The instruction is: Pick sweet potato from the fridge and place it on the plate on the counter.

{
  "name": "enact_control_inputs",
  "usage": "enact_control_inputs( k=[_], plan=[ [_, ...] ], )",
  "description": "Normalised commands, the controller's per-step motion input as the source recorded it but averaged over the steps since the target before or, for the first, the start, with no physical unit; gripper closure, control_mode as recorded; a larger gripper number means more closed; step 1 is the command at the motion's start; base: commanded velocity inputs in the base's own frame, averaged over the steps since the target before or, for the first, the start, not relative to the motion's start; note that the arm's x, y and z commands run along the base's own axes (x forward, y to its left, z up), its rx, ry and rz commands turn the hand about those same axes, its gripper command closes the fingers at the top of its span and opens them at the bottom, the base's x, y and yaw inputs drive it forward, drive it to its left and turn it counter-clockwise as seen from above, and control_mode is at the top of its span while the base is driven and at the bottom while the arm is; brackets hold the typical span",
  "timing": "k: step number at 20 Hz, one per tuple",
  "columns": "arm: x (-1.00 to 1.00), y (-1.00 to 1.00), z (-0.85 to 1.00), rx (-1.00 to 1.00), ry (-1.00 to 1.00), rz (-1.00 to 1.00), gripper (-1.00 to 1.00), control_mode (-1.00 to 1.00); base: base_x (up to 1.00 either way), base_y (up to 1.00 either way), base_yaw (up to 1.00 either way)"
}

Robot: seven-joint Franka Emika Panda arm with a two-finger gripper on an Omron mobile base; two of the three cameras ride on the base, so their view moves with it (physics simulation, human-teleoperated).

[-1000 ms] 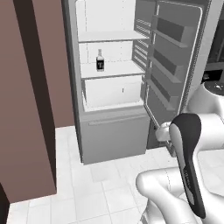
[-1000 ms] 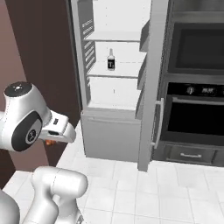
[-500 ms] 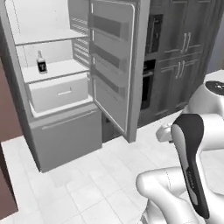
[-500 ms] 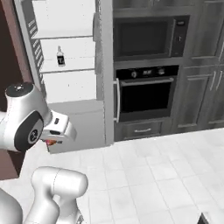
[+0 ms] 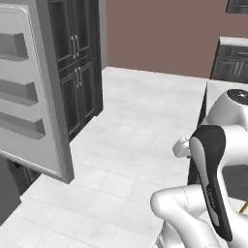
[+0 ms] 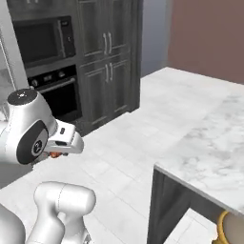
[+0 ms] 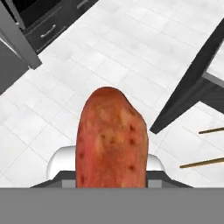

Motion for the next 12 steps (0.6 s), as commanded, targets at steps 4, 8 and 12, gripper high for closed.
enact_control_inputs(
  k=[4, 8, 12],
  plan=[
    [0.0, 0.0, 0.0, 0.0, 0.0, 0.0, 1.0, 1.0, -0.06, 0.0, -1.0],
    [0.0, 0.0, 0.0, 0.0, 0.0, 0.0, 1.0, 1.0, -0.06, 0.02, -1.0],
    [0.0, 0.0, 0.0, 0.0, 0.0, 0.0, 1.0, 1.0, -0.1, 0.06, -0.97]
  ],
)
